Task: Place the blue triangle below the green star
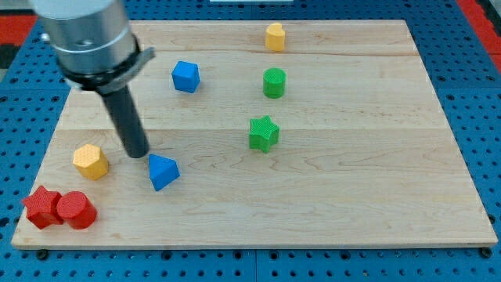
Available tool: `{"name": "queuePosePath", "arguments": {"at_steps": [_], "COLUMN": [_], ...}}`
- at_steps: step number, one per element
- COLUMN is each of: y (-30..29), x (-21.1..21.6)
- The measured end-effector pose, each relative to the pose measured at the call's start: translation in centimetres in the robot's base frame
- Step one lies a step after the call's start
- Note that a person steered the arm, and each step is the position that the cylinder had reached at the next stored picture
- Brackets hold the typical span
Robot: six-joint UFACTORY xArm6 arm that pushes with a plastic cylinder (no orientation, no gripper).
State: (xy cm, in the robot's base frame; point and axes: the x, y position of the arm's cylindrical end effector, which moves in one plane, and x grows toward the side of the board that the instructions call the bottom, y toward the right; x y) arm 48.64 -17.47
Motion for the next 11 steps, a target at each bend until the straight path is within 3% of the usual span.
{"name": "queuePosePath", "arguments": {"at_steps": [1,3,6,7,11], "y": [0.3,8.0,1.2,2.8,10.7], "x": [0.8,1.0,3.3,5.7,6.0]}}
